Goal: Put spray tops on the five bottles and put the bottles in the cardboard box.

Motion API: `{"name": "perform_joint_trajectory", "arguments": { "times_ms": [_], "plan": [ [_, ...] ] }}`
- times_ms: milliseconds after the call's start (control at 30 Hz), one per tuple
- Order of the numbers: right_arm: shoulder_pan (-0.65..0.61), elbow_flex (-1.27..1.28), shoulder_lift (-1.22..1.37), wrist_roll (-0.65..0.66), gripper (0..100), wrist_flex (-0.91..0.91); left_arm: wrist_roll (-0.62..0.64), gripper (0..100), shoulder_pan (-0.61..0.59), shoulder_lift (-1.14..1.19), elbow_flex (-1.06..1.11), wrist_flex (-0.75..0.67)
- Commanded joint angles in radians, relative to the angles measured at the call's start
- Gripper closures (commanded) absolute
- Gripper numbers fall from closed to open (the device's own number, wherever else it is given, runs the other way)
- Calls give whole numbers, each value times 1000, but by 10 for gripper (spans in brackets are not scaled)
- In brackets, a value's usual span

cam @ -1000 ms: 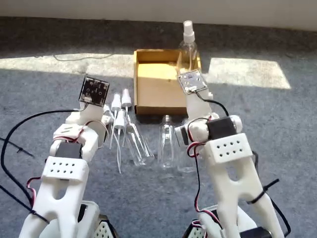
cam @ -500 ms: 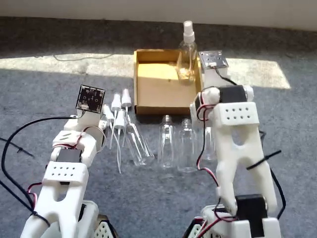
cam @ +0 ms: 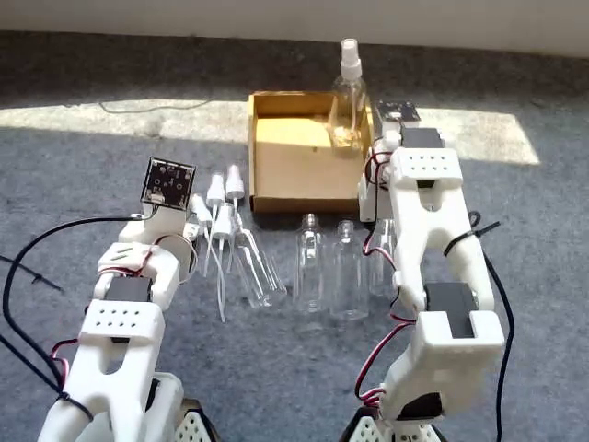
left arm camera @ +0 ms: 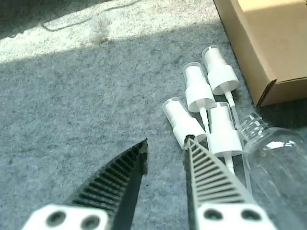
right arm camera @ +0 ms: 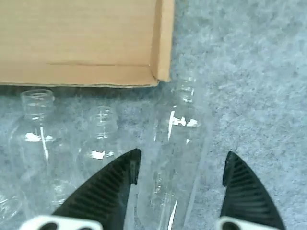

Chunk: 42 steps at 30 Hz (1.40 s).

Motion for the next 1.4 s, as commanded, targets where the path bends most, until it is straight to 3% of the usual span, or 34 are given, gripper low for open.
{"name": "perform_joint_trajectory", "arguments": {
  "times_ms": [0,533,733,800,1000,1200,1367],
  "plan": [
    [25,-48,19,-5,756,-15,-2,868,-10,-12,-8,-21],
    [30,-48,188,43,765,-91,-2,868,-12,-12,-8,-21],
    [88,-48,182,78,997,-71,-2,868,-12,-12,-8,-21],
    [125,-48,163,129,988,-36,-2,868,-12,-12,-8,-21],
    [226,-30,-33,276,995,-27,-2,869,-12,-12,-8,-21],
    [223,239,-363,311,995,-176,-2,868,-15,-12,-21,-2],
    [140,601,-679,305,995,-444,-2,867,-97,-2,-228,259]
  ]
}}
